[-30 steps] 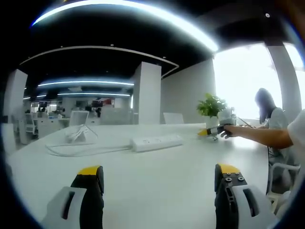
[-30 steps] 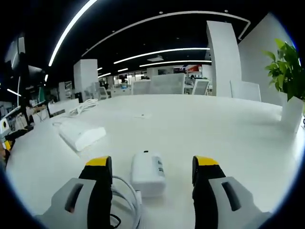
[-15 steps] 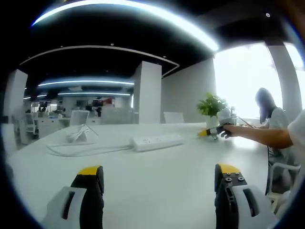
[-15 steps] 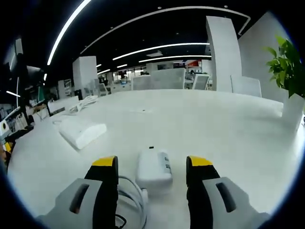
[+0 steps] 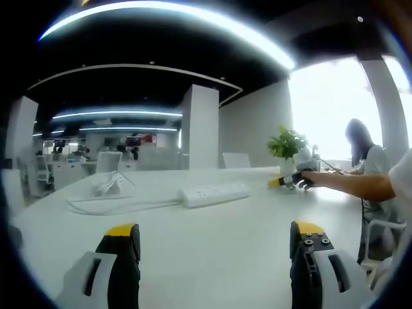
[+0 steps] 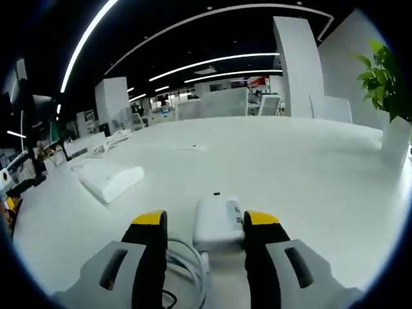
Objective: Straighten the power strip on the desk, plug the charger into it
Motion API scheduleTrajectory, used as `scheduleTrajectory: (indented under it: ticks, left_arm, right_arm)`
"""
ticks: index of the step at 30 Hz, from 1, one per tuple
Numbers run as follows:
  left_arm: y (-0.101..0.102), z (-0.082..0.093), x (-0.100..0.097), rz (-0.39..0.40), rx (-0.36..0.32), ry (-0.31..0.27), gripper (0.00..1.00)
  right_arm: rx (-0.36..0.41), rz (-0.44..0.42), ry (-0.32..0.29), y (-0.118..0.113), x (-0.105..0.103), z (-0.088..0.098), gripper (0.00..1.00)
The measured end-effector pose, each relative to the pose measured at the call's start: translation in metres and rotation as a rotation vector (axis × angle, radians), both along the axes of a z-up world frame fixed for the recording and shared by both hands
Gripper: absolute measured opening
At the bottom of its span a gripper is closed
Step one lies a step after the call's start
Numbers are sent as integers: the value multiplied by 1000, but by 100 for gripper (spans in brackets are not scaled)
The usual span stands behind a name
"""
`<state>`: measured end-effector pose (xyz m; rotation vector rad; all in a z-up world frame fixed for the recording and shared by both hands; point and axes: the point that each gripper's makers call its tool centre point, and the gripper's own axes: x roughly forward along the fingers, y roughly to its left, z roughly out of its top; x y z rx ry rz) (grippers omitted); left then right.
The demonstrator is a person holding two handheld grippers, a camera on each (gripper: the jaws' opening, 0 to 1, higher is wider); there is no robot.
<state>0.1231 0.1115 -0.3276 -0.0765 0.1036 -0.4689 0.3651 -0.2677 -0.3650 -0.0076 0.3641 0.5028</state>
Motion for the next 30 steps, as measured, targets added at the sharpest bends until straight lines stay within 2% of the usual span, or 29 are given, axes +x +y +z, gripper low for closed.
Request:
scheduleTrajectory:
  ticks: [9,12,17,26,30]
  left_arm:
    - [5,1,-1,13,-6,-5,99]
    - [8,1,-2,18,-6,-6,99]
    - [11,1,-2,25,-12,-6,99]
    - [14,2,-4,29,-14,-9,99]
    - [15,2,-4,34,-16,-10,99]
  right_arm:
    - [40,-32,9,-3,0,1,36]
    - [-2,-34,-2,-2,0,0,33]
    - [1,-37,2,-7,3,-1,32]
    - [-55,-17,-13,-7,2,-2,29]
    - [-56,-28,-3,-7,3,-3,28]
